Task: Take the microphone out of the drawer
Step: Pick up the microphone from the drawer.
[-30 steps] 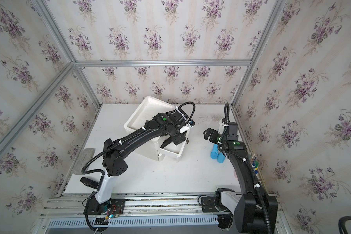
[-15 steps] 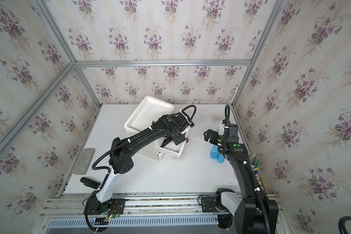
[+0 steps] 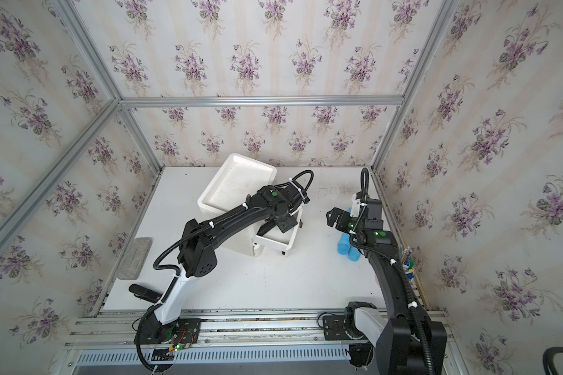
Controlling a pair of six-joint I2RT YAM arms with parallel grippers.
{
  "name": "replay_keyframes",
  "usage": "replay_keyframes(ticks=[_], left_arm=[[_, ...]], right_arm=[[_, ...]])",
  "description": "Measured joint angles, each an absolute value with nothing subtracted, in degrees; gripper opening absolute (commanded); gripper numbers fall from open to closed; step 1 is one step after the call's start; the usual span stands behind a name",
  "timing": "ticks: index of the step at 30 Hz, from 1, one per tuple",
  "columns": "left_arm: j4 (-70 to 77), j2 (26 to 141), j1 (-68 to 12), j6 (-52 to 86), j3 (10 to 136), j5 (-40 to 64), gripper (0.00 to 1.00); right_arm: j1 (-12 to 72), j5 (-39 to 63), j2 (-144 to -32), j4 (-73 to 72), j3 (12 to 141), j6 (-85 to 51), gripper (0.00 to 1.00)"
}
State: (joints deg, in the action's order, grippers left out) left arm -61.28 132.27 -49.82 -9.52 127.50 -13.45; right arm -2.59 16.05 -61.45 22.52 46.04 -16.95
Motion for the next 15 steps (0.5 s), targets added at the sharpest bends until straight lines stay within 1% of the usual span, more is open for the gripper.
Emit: replay_keyframes(ticks=[1, 3, 4, 5, 8, 10, 12, 15], left_arm=[[-61.2, 132.3, -49.8, -9.5, 127.4, -13.3, 0.70], [-61.2, 132.3, -49.7, -9.3, 127.4, -13.0, 0.60], [-61.3, 132.3, -49.5, -9.1, 127.3, -12.6, 0.57], [-61.4, 132.4, -49.3, -9.1, 127.1, -12.5, 0.58], [-62.4, 132.6, -48.9, -8.7, 126.7, -11.4, 0.64], [-62.5, 132.6, -48.8, -8.5, 126.3, -11.0, 0.66], [-62.5, 132.5, -48.7, -8.4, 126.1, -10.8, 0.64], [-62.5, 132.5, -48.5, -8.4, 125.9, -10.6, 0.58]], right_arm=[[-2.6, 16.1, -61.5, 22.5, 46.0, -17.0, 1.00], [-2.6, 16.1, -61.5, 22.5, 46.0, -17.0, 1.00], [-2.6, 16.2, -61.5, 22.5, 46.0, -17.0, 1.00], [-2.6, 16.3, -61.5, 22.5, 46.0, -17.0, 1.00], [-2.6, 16.7, -61.5, 22.1, 45.9, -17.7, 1.00], [-2.6, 17.2, -61.4, 21.8, 45.7, -17.8, 1.00], [-2.6, 17.5, -61.4, 21.6, 45.5, -17.8, 1.00], [-2.6, 18.6, -61.2, 21.1, 45.0, -17.9, 1.00]])
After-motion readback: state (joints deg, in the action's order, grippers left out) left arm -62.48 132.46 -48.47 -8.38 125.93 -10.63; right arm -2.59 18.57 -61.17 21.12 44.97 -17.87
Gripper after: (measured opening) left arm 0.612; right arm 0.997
